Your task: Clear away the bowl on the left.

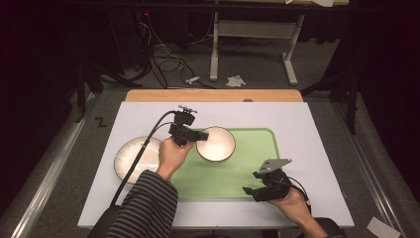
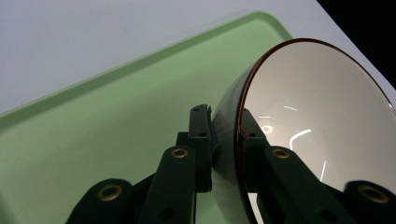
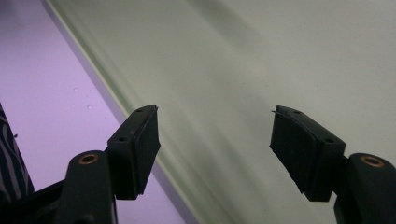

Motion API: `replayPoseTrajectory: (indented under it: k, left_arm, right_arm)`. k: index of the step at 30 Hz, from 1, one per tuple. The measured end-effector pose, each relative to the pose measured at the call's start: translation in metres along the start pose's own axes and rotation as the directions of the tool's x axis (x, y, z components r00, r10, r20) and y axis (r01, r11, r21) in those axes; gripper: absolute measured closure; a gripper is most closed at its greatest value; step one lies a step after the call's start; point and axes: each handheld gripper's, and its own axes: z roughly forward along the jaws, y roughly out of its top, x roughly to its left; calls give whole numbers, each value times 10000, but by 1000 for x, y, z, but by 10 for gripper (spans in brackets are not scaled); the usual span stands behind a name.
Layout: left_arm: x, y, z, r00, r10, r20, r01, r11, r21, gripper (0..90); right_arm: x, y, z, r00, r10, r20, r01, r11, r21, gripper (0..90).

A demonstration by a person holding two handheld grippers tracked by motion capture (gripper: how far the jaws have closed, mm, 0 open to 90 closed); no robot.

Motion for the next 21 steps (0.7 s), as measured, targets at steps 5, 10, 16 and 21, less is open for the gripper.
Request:
replayPoseTrajectory:
  k: [5,10,16,21]
  left_arm:
    - [5,0,17,9996,-224,-192,229,9993,295,806]
    - [9,0,31,9985,-473,-260,484,9977,471,806]
    - [13,-1,44,9966,-681,-453,703,9964,472,805]
    - [14,-1,52,9956,-800,-488,822,9956,439,804]
  right_arm:
    - [0,0,-1,10000,29,-13,-29,10000,-37,341]
    - [-1,-1,-1,9999,-97,-28,97,9999,-29,341]
    - [0,0,-1,10000,5,-44,-5,10000,-42,340]
    - [0,0,0,10000,-47,-36,47,10000,-42,340]
